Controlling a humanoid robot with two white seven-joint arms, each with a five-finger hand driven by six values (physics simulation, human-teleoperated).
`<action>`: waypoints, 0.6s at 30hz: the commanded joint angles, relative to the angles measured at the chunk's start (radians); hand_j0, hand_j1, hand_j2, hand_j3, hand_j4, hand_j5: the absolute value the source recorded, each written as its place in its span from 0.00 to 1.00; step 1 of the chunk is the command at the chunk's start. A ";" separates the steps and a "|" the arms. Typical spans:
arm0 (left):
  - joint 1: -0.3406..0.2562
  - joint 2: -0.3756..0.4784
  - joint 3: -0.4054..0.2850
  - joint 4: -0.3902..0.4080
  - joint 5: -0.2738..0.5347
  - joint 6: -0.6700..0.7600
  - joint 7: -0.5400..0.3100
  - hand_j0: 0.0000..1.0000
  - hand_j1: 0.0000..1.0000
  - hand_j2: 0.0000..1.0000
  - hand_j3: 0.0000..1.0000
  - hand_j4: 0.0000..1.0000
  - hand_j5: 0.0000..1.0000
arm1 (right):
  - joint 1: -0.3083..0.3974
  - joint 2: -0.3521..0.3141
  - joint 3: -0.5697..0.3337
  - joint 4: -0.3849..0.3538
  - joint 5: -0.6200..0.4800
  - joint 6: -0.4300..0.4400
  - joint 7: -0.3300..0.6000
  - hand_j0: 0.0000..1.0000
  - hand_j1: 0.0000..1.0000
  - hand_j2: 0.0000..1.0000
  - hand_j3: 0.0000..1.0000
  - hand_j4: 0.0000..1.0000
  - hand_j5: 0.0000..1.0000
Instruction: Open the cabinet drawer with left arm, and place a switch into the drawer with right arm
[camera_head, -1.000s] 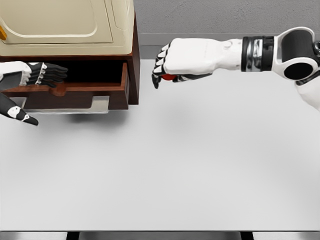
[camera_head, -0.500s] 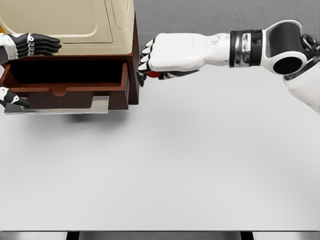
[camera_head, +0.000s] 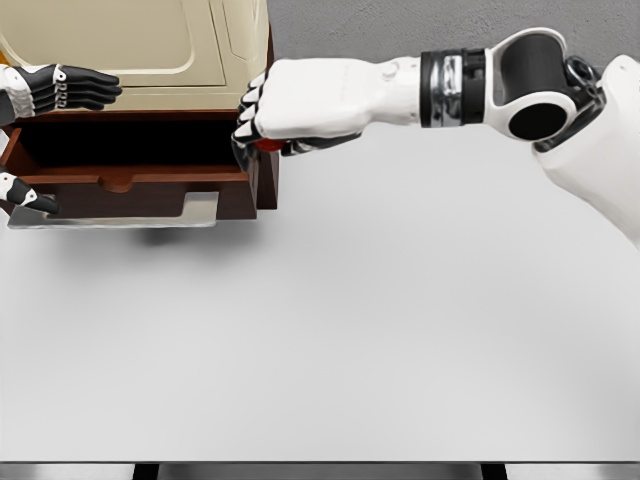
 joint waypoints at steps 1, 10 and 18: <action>0.000 0.002 0.002 0.000 0.008 0.001 0.000 1.00 1.00 1.00 1.00 1.00 1.00 | -0.002 0.008 0.003 -0.003 -0.006 0.003 0.000 0.51 0.51 0.51 0.51 0.51 0.51; 0.000 -0.006 0.002 0.000 0.006 0.001 0.000 1.00 1.00 1.00 1.00 1.00 1.00 | -0.031 0.062 0.040 0.014 -0.019 0.046 0.000 0.51 0.51 0.51 0.51 0.51 0.51; 0.002 -0.004 0.002 0.000 0.006 0.002 0.000 1.00 1.00 1.00 1.00 1.00 1.00 | -0.052 0.128 0.068 0.115 -0.019 0.046 0.000 0.51 0.51 0.51 0.51 0.51 0.51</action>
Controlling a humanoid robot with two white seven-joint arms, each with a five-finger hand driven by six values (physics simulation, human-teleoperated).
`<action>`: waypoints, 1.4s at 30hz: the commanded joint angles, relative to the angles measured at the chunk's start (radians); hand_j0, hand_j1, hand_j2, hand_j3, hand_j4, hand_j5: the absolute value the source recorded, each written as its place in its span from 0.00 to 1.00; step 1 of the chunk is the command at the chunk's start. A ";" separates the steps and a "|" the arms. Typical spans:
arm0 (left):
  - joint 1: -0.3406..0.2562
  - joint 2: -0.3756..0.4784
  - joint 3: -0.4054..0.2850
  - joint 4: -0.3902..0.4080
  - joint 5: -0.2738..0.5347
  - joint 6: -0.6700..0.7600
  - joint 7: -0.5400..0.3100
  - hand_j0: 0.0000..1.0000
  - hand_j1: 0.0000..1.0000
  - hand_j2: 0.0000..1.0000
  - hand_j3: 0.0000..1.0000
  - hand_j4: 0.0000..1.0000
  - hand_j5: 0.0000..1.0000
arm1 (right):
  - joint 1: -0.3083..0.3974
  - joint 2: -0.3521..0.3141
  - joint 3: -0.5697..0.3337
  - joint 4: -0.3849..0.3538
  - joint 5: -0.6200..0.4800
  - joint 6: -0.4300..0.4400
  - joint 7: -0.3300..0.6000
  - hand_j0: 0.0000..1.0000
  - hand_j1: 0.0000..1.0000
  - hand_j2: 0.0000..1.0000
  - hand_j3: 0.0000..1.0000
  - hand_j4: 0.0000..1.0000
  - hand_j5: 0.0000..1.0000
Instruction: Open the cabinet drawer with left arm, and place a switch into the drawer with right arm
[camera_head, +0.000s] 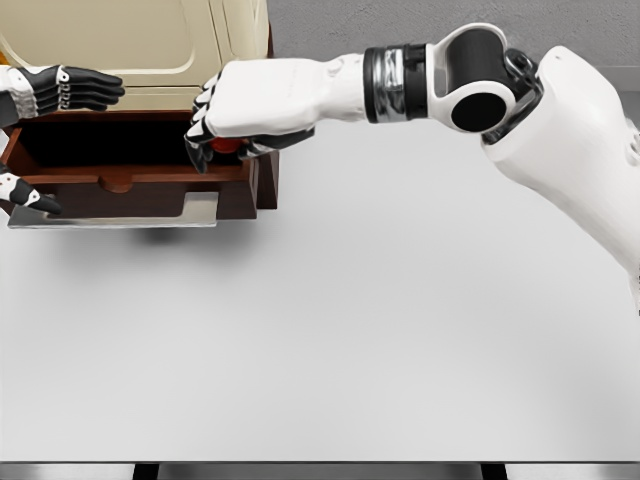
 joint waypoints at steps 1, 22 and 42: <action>0.000 0.004 0.002 0.000 0.006 0.002 0.000 1.00 1.00 1.00 1.00 1.00 1.00 | 0.000 0.017 0.008 0.029 -0.004 0.004 -0.001 0.51 0.51 0.51 0.51 0.51 0.51; -0.001 -0.012 0.015 -0.001 0.008 -0.137 0.000 1.00 1.00 1.00 1.00 1.00 1.00 | -0.051 0.149 0.070 0.210 -0.002 -0.010 -0.001 0.51 0.51 0.51 0.51 0.51 0.51; 0.002 -0.073 0.013 -0.001 0.008 -0.139 0.000 1.00 1.00 1.00 1.00 1.00 1.00 | -0.043 0.086 0.064 0.140 -0.005 -0.088 -0.001 1.00 1.00 1.00 1.00 1.00 1.00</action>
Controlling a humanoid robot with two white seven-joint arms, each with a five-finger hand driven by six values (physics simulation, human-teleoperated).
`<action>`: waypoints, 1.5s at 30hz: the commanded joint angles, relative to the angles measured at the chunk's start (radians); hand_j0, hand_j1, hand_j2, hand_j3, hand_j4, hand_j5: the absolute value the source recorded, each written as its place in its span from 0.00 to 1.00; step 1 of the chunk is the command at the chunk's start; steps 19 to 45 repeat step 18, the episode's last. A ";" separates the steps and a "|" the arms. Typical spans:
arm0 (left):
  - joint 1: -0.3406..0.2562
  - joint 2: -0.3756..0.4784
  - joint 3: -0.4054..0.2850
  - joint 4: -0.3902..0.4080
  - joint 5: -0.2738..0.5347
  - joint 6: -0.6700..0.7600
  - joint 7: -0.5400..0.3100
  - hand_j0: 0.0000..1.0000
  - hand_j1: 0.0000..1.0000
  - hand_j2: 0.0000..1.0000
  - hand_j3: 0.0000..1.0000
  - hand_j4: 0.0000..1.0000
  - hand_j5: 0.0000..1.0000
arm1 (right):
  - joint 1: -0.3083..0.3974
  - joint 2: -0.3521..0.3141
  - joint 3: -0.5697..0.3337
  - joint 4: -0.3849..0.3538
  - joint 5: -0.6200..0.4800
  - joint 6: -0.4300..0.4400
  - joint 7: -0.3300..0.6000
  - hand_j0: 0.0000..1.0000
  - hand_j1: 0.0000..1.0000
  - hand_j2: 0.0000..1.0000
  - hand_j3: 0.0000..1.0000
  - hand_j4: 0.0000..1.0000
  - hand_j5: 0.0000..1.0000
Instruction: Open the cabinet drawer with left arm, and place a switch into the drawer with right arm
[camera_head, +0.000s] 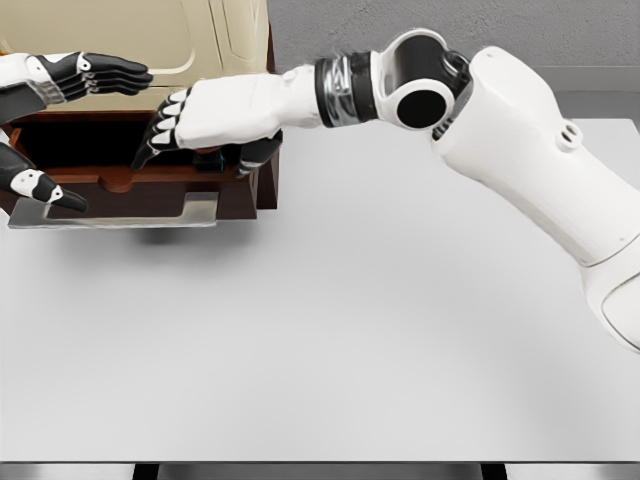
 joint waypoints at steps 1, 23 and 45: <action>0.000 -0.006 0.002 0.000 0.007 0.000 0.000 1.00 1.00 1.00 1.00 1.00 1.00 | 0.002 -0.065 -0.002 -0.065 -0.014 -0.021 -0.001 1.00 1.00 1.00 1.00 1.00 1.00; 0.068 -0.089 -0.004 0.000 0.002 -0.055 0.000 1.00 1.00 1.00 1.00 1.00 1.00 | 0.256 -0.608 -0.143 0.027 -0.172 -0.021 -0.001 1.00 1.00 1.00 1.00 1.00 1.00; 0.068 -0.089 -0.004 0.000 0.002 -0.055 0.000 1.00 1.00 1.00 1.00 1.00 1.00 | 0.256 -0.608 -0.143 0.027 -0.172 -0.021 -0.001 1.00 1.00 1.00 1.00 1.00 1.00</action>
